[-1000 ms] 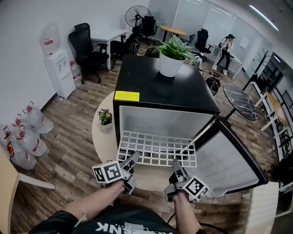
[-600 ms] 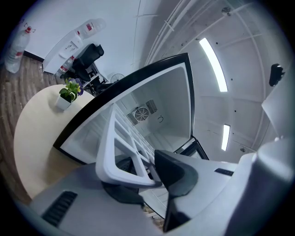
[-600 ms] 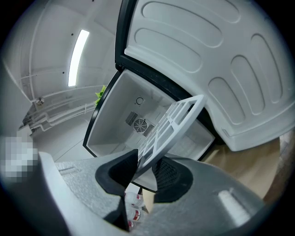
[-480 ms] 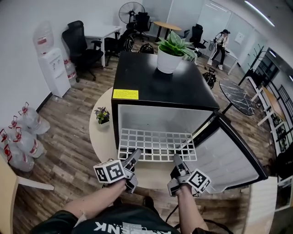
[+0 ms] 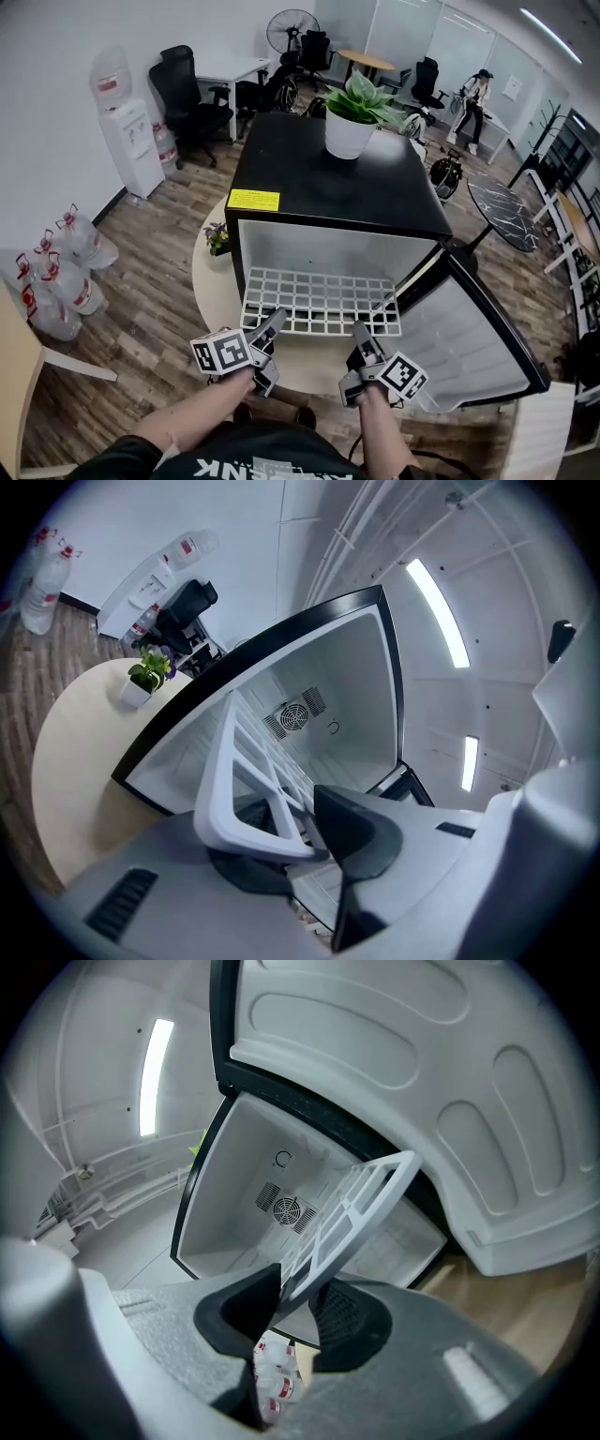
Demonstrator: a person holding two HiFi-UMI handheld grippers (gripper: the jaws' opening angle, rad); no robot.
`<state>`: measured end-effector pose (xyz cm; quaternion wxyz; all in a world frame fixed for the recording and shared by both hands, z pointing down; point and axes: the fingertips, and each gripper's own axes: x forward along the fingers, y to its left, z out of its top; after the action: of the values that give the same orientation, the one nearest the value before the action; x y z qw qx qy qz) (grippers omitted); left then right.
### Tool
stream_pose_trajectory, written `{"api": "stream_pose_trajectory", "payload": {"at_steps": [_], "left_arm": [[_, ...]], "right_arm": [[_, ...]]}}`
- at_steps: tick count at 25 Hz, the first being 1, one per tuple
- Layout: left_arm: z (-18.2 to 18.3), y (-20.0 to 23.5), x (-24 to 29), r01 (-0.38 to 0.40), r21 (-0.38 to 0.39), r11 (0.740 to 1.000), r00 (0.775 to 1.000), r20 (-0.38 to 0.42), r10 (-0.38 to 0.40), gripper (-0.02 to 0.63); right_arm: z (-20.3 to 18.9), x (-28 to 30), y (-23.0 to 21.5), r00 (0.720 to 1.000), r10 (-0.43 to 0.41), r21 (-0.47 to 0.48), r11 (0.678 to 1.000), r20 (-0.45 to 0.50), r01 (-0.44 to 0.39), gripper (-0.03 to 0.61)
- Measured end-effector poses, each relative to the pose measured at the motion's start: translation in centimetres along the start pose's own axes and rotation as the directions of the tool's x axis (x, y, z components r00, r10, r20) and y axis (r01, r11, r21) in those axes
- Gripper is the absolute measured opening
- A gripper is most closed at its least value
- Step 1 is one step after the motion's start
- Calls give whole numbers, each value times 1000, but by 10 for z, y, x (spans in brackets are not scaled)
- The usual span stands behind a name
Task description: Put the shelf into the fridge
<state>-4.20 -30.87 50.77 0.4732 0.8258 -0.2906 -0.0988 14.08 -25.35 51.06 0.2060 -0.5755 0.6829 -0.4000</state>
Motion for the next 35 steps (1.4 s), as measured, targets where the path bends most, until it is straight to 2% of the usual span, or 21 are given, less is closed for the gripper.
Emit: {"api": "stream_pose_trajectory", "payload": {"at_steps": [2,5,6,9,11,17,23,26,28,31,32,34,35], "left_arm": [[0,0,1,1,-5,1000,1000,11,-1,80],[0,1,1,-4,-4,1000,1000,25,4,80],[0,1,1,-6,-4,1000,1000,28,6,80],[0,1,3,-3,-9,1000,999,33,4,80],[0,1,4,1,-12,1000,999,36,0,80],[0,-1,2,-25,-5,1000,997,69,25,86],[-13,-7,-17,-53,-52,997,989,134,60,97],[-15,-6,-23,-82,-24,996,983,160,85,94],[-14,-5,-23,-98,-3,995,981,171,97,95],[-14,-7,-26,-112,-19,994,976,185,114,97],[-14,-7,-27,-111,-30,993,975,191,115,97],[-17,-8,-28,-102,-57,993,974,199,112,97],[-18,-8,-29,-99,-69,993,973,201,111,97]], "right_arm": [[4,2,-4,1000,-11,-34,999,-15,10,97],[-5,7,5,999,49,116,992,-20,-46,97],[-6,8,6,998,55,133,990,-21,-51,97],[-1,9,2,999,43,77,996,-29,-40,95],[-2,10,2,999,42,102,994,-31,-38,95],[11,11,-3,998,30,-50,998,-53,-33,94],[4,14,1,996,58,60,997,-68,-54,92],[8,17,6,991,119,39,992,-66,-117,92],[6,18,9,989,135,86,988,-64,-129,92],[1,18,16,985,164,180,972,-59,-151,91],[2,17,13,987,142,154,980,-70,-130,91],[8,15,-3,993,56,-1,998,-100,-57,92],[12,14,-8,994,28,-65,997,-108,-35,91]]}}
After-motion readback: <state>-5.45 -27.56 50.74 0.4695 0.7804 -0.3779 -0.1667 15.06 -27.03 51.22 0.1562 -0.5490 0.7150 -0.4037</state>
